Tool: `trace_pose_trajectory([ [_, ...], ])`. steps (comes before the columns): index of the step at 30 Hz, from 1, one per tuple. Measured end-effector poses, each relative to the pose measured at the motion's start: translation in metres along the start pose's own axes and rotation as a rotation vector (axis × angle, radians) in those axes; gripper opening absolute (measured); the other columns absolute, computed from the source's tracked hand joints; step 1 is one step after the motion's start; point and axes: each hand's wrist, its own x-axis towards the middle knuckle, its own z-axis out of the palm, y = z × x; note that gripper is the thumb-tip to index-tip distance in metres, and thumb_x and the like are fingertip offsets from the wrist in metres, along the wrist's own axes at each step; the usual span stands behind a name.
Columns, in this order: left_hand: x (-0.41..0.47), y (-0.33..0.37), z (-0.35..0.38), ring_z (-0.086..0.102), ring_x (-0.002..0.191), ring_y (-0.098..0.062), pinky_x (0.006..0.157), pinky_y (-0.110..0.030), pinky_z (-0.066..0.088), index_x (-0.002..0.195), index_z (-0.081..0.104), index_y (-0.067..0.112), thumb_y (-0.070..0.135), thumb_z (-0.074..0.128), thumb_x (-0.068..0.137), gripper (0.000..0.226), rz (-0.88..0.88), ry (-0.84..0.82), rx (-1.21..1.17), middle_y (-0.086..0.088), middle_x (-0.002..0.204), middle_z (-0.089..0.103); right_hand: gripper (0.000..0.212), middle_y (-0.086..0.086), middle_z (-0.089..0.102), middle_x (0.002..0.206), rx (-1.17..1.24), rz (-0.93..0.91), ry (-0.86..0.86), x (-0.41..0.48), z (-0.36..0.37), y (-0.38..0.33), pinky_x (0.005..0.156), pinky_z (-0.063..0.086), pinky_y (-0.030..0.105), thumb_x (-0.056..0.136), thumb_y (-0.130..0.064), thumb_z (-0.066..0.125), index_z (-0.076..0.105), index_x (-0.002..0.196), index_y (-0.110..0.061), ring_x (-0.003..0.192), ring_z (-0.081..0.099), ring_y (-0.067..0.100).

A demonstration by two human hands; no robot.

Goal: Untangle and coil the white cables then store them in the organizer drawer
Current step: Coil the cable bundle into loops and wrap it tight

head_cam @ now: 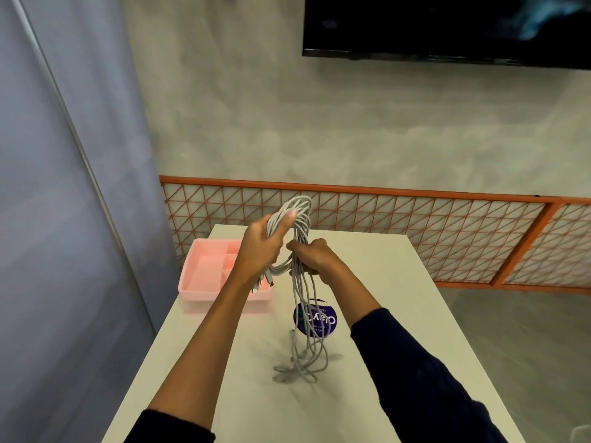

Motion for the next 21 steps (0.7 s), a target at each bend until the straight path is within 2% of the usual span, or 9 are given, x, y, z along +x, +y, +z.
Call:
trace_pose_trajectory([
  [1, -0.001, -0.001, 0.0, 0.04, 0.037, -0.002, 0.042, -0.017, 0.032, 0.074, 0.058, 0.023, 0.037, 0.058, 0.093, 0.024, 0.006, 0.039, 0.03, 0.013, 0.04, 0.043, 0.066, 0.019, 0.064, 0.11, -0.022, 0.039, 0.008, -0.004, 0.002, -0.002, 0.056, 0.05, 0.025, 0.086, -0.038, 0.06, 0.031, 0.13, 0.002, 0.075, 0.067, 0.026],
  [3, -0.001, -0.005, -0.001, 0.043, 0.041, 0.0, 0.046, -0.014, 0.035, 0.077, 0.062, 0.015, 0.039, 0.06, 0.092, 0.028, 0.022, 0.123, 0.07, 0.014, 0.041, 0.048, 0.074, 0.012, 0.061, 0.109, -0.119, 0.043, 0.079, -0.011, 0.007, -0.001, 0.088, 0.051, 0.039, 0.087, -0.038, 0.058, 0.017, 0.134, 0.002, 0.094, 0.065, 0.028],
  [5, 0.002, -0.013, -0.003, 0.044, 0.048, -0.007, 0.049, -0.023, 0.037, 0.08, 0.064, 0.009, 0.048, 0.055, 0.092, 0.041, 0.01, 0.216, 0.095, 0.008, 0.05, 0.051, 0.068, 0.007, 0.057, 0.101, -0.26, -0.009, 0.195, -0.02, 0.008, 0.001, 0.098, 0.044, 0.043, 0.088, -0.036, 0.057, 0.019, 0.131, 0.001, 0.104, 0.061, 0.03],
  [7, 0.005, -0.018, -0.002, 0.055, 0.061, -0.015, 0.055, -0.027, 0.044, 0.086, 0.066, 0.011, 0.052, 0.05, 0.093, 0.045, -0.046, 0.308, 0.064, -0.003, 0.066, 0.062, 0.057, 0.009, 0.058, 0.104, -0.359, -0.068, 0.278, -0.03, 0.009, -0.003, 0.094, 0.044, 0.039, 0.09, -0.034, 0.057, 0.024, 0.124, -0.002, 0.105, 0.06, 0.031],
  [9, 0.008, -0.023, -0.001, 0.065, 0.079, -0.019, 0.07, -0.032, 0.052, 0.094, 0.067, 0.012, 0.053, 0.048, 0.094, 0.046, -0.071, 0.383, 0.049, -0.004, 0.082, 0.07, 0.055, 0.013, 0.056, 0.114, -0.376, -0.117, 0.345, -0.036, 0.012, -0.006, 0.087, 0.043, 0.037, 0.09, -0.031, 0.06, 0.027, 0.123, -0.003, 0.106, 0.058, 0.034],
  [11, 0.009, -0.022, 0.0, 0.067, 0.088, -0.02, 0.079, -0.035, 0.055, 0.099, 0.068, 0.011, 0.054, 0.047, 0.094, 0.048, -0.069, 0.423, 0.055, -0.004, 0.09, 0.071, 0.053, 0.015, 0.052, 0.12, -0.361, -0.17, 0.406, -0.039, 0.016, -0.006, 0.085, 0.044, 0.037, 0.088, -0.028, 0.063, 0.033, 0.123, -0.002, 0.107, 0.056, 0.036],
  [16, 0.007, -0.013, 0.005, 0.06, 0.068, -0.012, 0.059, -0.024, 0.046, 0.079, 0.062, 0.017, 0.049, 0.045, 0.096, 0.04, -0.026, 0.469, 0.059, 0.005, 0.069, 0.063, 0.037, 0.014, 0.06, 0.112, -0.271, -0.207, 0.426, -0.042, 0.024, -0.005, 0.079, 0.047, 0.036, 0.085, -0.024, 0.065, 0.049, 0.112, -0.004, 0.102, 0.059, 0.034],
  [18, 0.007, -0.014, 0.005, 0.053, 0.059, -0.013, 0.055, -0.026, 0.042, 0.069, 0.054, 0.021, 0.05, 0.044, 0.096, 0.042, -0.033, 0.426, 0.059, 0.004, 0.059, 0.054, 0.035, 0.013, 0.063, 0.11, -0.269, -0.203, 0.45, -0.044, 0.026, -0.008, 0.075, 0.046, 0.034, 0.087, -0.021, 0.063, 0.047, 0.113, -0.006, 0.1, 0.061, 0.033],
  [21, 0.004, -0.015, 0.003, 0.04, 0.047, -0.014, 0.047, -0.026, 0.035, 0.062, 0.045, 0.018, 0.047, 0.042, 0.098, 0.046, -0.05, 0.316, 0.019, 0.0, 0.051, 0.041, 0.033, 0.013, 0.063, 0.116, -0.324, -0.175, 0.408, -0.045, 0.029, -0.012, 0.08, 0.046, 0.036, 0.091, -0.022, 0.058, 0.045, 0.118, -0.008, 0.105, 0.06, 0.035],
])
